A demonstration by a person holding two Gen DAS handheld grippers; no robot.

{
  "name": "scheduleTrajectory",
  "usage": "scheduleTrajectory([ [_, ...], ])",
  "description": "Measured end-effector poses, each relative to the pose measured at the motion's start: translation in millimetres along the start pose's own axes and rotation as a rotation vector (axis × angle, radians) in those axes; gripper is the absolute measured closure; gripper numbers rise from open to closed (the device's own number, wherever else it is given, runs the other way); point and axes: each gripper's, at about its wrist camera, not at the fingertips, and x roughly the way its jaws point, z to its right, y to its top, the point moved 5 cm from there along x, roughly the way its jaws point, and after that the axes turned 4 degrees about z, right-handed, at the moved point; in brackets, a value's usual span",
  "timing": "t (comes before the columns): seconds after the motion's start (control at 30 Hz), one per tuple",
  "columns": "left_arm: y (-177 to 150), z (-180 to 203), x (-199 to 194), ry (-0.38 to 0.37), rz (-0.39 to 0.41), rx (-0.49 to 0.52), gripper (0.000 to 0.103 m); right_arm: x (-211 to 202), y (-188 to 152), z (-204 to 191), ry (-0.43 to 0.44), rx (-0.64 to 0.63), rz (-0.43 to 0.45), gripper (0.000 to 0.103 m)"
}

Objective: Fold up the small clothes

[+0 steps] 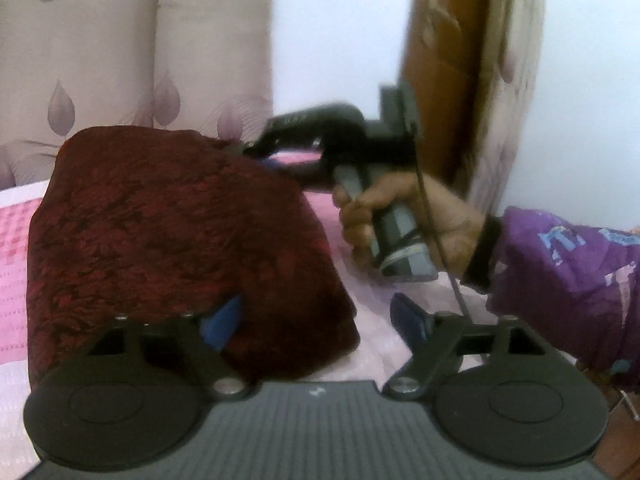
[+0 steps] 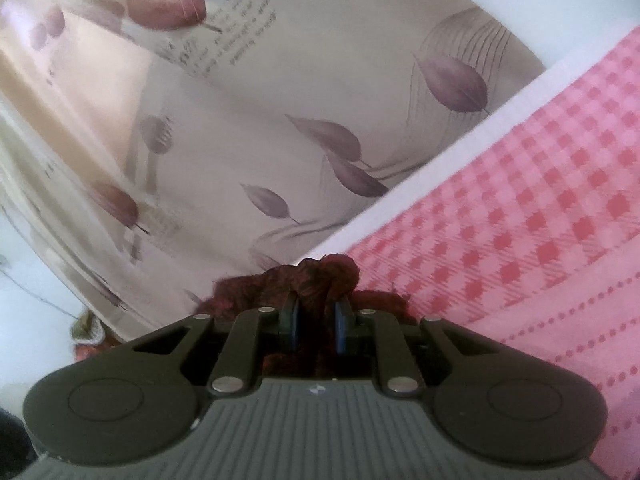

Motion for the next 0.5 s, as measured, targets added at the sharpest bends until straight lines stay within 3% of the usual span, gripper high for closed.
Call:
scheduleTrajectory([
  [0.07,2,0,3,0.001,-0.001,0.001,0.019,-8,4,-2,-0.006,0.009,0.021,0.08],
  [0.1,3,1,4,0.001,0.002,-0.002,0.018,-16,7,-6,-0.004,0.006,0.047,0.069],
  [0.13,4,1,4,0.0,0.005,-0.006,0.018,-27,12,-13,-0.007,-0.012,0.088,0.066],
  [0.2,2,4,4,0.002,0.008,0.0,0.018,-50,21,-34,0.017,-0.09,0.144,0.064],
  [0.27,-2,5,4,0.005,0.011,0.013,0.018,-71,23,-64,0.076,-0.203,0.148,0.064],
  [0.4,-9,7,-1,0.007,0.034,0.023,0.018,-83,-8,-122,0.23,-0.408,-0.013,0.064],
  [0.5,-17,14,-18,-0.003,0.048,0.05,0.018,-71,-38,-139,0.215,-0.561,-0.166,0.066],
])
